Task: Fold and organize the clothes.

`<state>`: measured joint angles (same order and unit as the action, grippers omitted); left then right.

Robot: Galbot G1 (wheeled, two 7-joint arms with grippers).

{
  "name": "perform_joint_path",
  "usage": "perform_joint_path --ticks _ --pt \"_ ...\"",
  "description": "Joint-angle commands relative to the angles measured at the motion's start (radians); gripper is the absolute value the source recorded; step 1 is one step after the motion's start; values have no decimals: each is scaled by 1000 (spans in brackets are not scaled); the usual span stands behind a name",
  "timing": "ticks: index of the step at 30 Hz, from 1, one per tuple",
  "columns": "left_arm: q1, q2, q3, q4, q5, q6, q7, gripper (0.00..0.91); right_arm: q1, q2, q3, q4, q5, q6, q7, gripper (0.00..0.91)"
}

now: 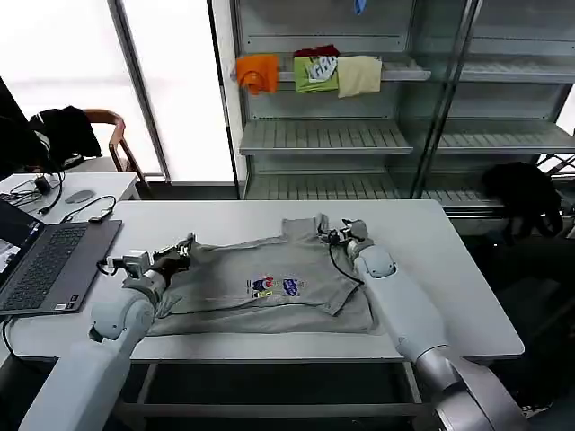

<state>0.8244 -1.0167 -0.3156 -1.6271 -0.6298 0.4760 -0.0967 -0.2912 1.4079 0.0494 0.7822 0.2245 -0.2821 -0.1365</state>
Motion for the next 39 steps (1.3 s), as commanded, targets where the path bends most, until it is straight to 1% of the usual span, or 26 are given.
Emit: perform_joint_path --ticks 1,3,4,5,7,8,14,23,25,32,34,36,39 --pt "3 1 -2 -8 0 0 1 20 7 21 -3 -18 -4 8 -2 826" --pt "5 0 -2 -11 0 0 0 20 2 21 -8 -12 -4 3 -9 564" --pt "5 0 -3 -12 -1 0 0 20 0 22 -8 -10 -4 0 -12 504" --pt "6 1 -3 -14 -2 0 1 20 -5 21 -9 -5 -1 -3 -16 312" --pt "6 3 -4 -16 -3 0 1 20 -11 17 -15 3 4 -4 -19 81" --pt "5 4 -4 -16 -4 0 2 20 -15 13 -18 9 11 -6 -24 0" --pt "1 5 -2 -9 -7 -4 6 20 -33 -7 -23 57 37 -18 -46 0" --pt "-3 9 -4 -10 -16 -6 7 20 -46 -36 -39 91 69 -22 -59 0" --pt "-3 9 -4 -10 -16 -6 7 20 -44 -38 -34 105 77 -17 -54 0" --pt "-19 11 -8 0 -25 -17 -14 20 -33 -73 -28 234 161 2 -14 0" --pt "-22 14 -12 3 -28 -20 -19 20 -32 -90 -38 284 188 1 -1 0" --pt "-24 22 -20 7 -31 -20 -24 20 -37 -119 -57 349 235 -2 19 0" --pt "-12 36 -32 7 -32 -20 -27 20 -58 -156 -64 448 267 -14 28 0"
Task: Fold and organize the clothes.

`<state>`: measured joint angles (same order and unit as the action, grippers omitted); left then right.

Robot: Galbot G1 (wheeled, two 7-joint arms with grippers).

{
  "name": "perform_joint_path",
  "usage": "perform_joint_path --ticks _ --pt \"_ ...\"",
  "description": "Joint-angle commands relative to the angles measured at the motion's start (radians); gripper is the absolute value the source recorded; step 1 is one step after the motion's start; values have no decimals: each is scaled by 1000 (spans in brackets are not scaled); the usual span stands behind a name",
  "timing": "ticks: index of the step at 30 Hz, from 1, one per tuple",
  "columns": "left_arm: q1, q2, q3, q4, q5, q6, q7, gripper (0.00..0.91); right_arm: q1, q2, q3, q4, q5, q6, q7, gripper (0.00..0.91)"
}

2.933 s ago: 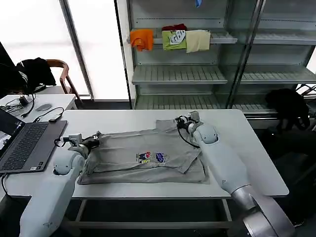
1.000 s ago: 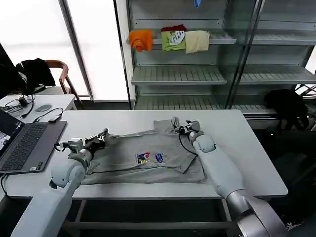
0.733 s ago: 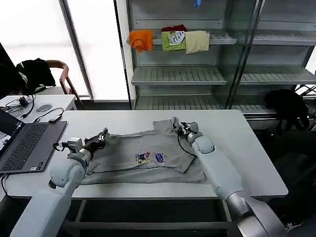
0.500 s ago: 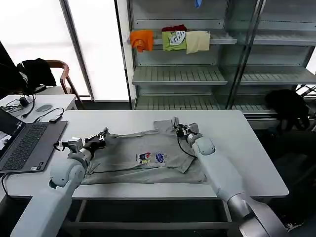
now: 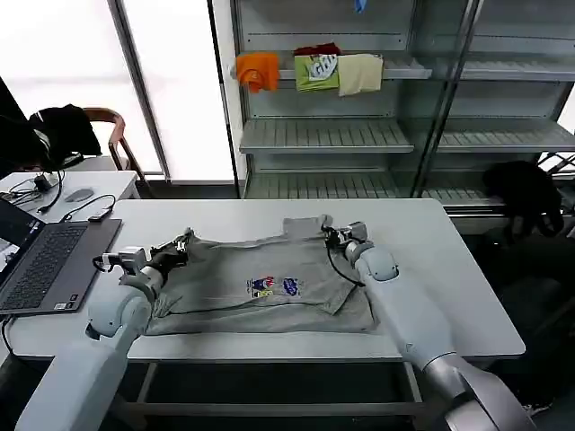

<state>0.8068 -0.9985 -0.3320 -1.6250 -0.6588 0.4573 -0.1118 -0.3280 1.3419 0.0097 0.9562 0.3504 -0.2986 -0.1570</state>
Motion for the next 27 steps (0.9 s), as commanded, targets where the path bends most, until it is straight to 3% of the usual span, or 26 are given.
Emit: perform_joint_path --ticks 1,16,27 --pt "11 22 -20 2 -3 -2 -12 20 -30 -102 -27 303 150 0 50 0" --pt "235 78 -108 -165 17 76 -74 20 -300 -336 1 740 237 -40 85 0" --pt "340 54 -126 -210 101 109 -148 20 -486 -379 62 864 213 -31 100 0"
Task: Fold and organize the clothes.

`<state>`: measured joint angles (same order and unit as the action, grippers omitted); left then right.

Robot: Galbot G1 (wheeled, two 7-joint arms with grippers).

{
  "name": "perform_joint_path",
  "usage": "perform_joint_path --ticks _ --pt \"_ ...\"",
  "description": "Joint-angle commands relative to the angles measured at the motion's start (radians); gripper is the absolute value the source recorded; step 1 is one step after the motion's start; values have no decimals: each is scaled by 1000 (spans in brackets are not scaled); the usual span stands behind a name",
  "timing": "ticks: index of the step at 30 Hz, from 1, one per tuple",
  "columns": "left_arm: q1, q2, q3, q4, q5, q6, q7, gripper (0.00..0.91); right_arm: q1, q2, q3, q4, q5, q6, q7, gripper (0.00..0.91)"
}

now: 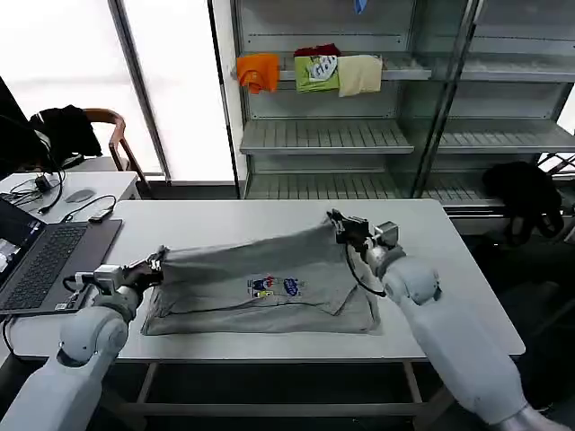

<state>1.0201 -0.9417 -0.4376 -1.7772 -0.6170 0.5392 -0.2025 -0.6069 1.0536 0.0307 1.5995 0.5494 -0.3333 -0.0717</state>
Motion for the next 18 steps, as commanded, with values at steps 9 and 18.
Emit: perform_joint_path --ticks 9,18 --pt "139 -15 -14 -63 74 0 -50 20 -298 -78 41 232 -2 22 89 0" --pt "142 -10 -16 -73 79 -11 -61 30 -375 11 3 242 -29 64 413 0"
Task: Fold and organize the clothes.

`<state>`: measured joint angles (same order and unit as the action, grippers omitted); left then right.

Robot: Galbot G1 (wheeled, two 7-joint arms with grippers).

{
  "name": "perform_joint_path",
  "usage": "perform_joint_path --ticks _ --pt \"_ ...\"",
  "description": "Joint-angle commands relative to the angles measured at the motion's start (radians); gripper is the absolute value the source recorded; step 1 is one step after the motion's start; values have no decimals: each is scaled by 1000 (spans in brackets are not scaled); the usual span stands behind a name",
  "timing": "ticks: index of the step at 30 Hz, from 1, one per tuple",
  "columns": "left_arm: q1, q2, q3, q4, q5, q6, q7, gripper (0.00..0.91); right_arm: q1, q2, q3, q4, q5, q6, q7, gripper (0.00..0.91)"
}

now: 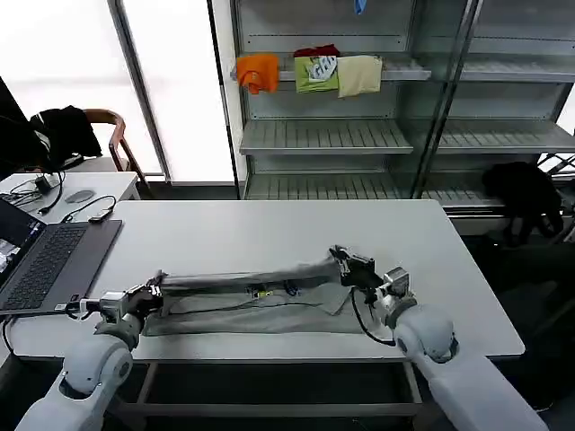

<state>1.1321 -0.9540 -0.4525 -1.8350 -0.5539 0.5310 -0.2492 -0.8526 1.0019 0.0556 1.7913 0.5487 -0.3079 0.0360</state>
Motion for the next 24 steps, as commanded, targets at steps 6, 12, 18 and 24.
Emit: perform_joint_path --ticks 6,12,18,24 --pt "48 2 8 -37 36 3 -20 413 -148 116 -68 38 -82 45 568 0" --pt "73 7 12 -69 72 31 -49 665 -155 148 -99 58 -104 -18 758 907" --pt "129 62 10 -126 102 46 -90 665 -169 144 -126 138 -54 -178 1012 907" --pt "193 139 -16 -161 89 47 -137 665 -217 122 -67 250 -20 -245 1047 907"
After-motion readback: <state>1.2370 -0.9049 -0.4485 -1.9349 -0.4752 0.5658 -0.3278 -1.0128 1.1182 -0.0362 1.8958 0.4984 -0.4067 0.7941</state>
